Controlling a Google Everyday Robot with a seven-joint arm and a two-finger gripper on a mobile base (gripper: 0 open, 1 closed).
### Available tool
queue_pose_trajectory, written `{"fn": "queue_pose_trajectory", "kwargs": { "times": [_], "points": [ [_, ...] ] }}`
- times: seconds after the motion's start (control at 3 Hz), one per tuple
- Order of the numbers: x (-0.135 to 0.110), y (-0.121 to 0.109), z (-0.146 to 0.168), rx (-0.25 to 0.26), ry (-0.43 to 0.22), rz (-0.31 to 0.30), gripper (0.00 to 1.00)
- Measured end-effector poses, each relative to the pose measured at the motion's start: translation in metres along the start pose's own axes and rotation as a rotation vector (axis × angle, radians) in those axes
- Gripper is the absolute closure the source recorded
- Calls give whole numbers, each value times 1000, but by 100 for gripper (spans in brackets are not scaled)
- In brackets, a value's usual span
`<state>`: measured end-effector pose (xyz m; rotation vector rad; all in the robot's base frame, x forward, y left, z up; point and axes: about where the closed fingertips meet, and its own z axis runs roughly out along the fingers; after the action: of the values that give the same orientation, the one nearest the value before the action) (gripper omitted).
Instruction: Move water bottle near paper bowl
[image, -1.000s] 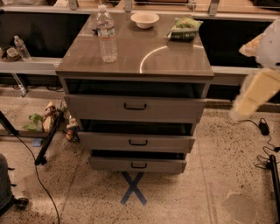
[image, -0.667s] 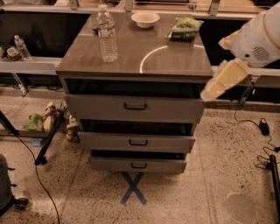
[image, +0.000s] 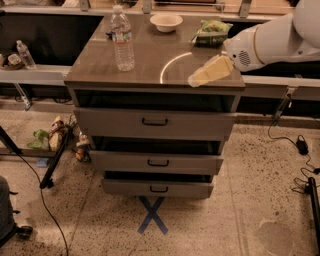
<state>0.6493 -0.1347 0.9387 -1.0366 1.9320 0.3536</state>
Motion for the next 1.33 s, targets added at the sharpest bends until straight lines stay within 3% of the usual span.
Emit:
{"fn": "queue_pose_trajectory", "kwargs": {
  "times": [0.33,1.0,1.33],
  "points": [
    [-5,-6,4,26,-23,8,0],
    [-4,-4,55,40,-107,118,0],
    [-9,-9,79,78,-157,161,0]
  ]
}}
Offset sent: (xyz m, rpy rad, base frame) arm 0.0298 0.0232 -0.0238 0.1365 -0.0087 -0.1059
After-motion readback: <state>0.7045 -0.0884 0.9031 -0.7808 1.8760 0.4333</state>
